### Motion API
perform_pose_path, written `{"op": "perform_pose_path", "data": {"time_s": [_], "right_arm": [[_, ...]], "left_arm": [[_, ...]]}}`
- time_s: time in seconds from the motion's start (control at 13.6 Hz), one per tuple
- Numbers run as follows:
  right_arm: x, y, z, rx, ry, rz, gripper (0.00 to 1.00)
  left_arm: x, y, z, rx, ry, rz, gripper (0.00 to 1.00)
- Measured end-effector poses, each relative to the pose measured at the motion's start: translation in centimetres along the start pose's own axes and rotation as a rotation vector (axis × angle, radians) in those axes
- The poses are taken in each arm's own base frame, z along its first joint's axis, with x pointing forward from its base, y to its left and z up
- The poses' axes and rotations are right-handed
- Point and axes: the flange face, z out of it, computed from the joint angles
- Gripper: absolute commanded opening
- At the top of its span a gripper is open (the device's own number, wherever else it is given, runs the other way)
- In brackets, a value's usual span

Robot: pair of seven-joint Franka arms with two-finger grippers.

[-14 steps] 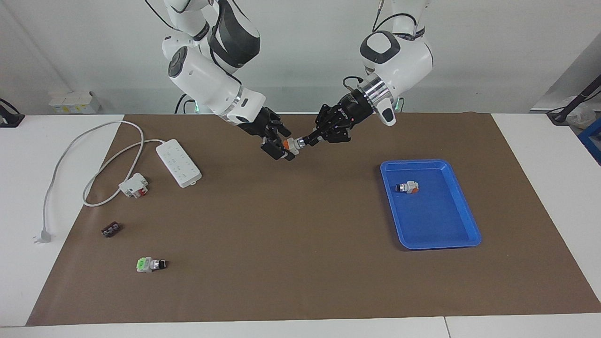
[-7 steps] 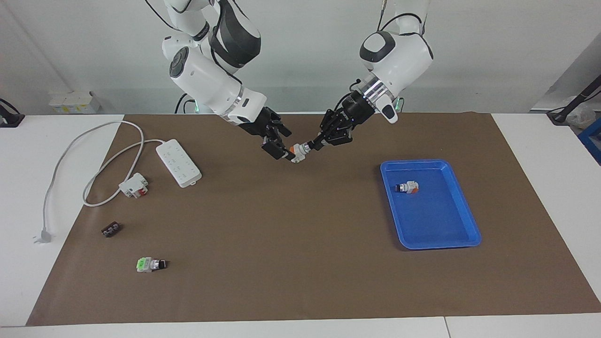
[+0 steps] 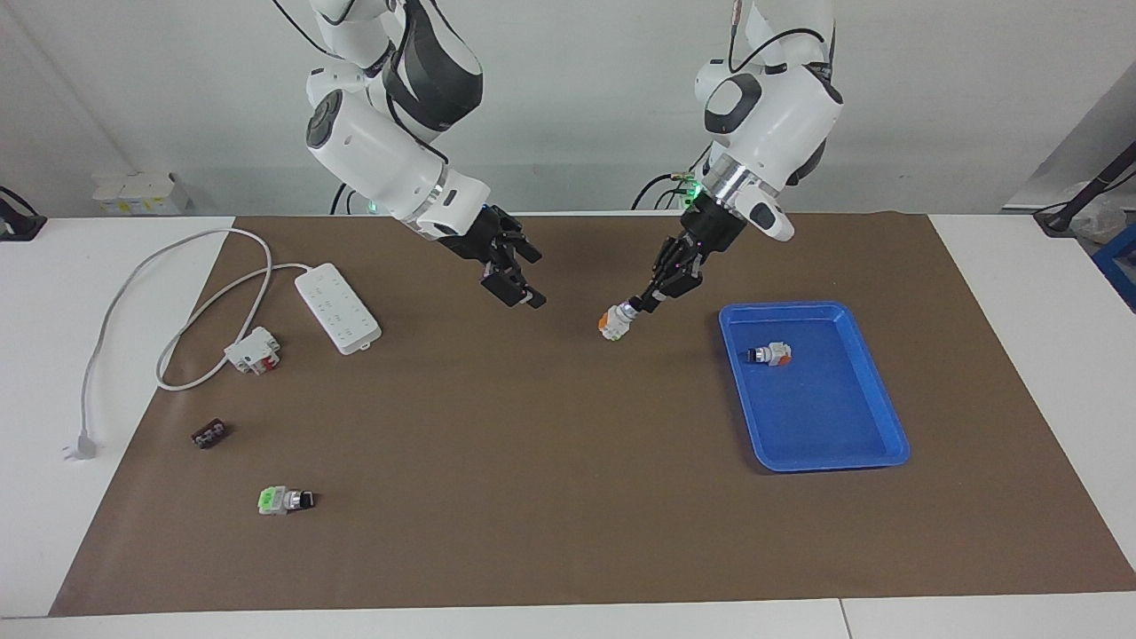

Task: Turn and place switch with both arms
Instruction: 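Open the right gripper and pull the switch back with the left gripper, then lower the switch into the blue tray and open the left gripper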

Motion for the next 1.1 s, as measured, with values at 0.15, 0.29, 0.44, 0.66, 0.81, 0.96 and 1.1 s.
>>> {"op": "perform_pose_path", "data": {"time_s": [0.15, 0.29, 0.44, 0.66, 0.81, 0.96, 1.1], "right_arm": [[-0.8, 0.3, -0.8, -0.013, -0.048, 0.047, 1.00], [-1.6, 0.7, -1.6, -0.030, -0.116, 0.094, 1.00], [-1.9, 1.2, -2.5, -0.063, -0.147, 0.156, 1.00], [-4.3, 2.3, -4.8, -0.118, -0.159, 0.357, 1.00], [-5.4, 2.7, -5.9, -0.141, -0.175, 0.398, 1.00], [-5.2, 3.0, -6.6, -0.164, -0.210, 0.413, 1.00], [-5.0, 3.3, -7.9, -0.206, -0.240, 0.473, 1.00]], "left_arm": [[2.9, 0.0, -0.7, 0.049, 0.041, 0.147, 0.00], [6.4, -0.3, -1.8, 0.117, 0.067, 0.302, 0.00], [10.0, -0.7, -3.2, 0.179, 0.091, 0.435, 0.00], [14.6, -1.5, -5.2, 0.272, 0.135, 0.595, 0.00], [16.8, -2.2, -6.2, 0.346, 0.159, 0.713, 0.00], [18.8, -2.8, -7.1, 0.427, 0.189, 0.846, 0.00], [21.0, -3.8, -7.6, 0.502, 0.196, 0.971, 0.00]]}}
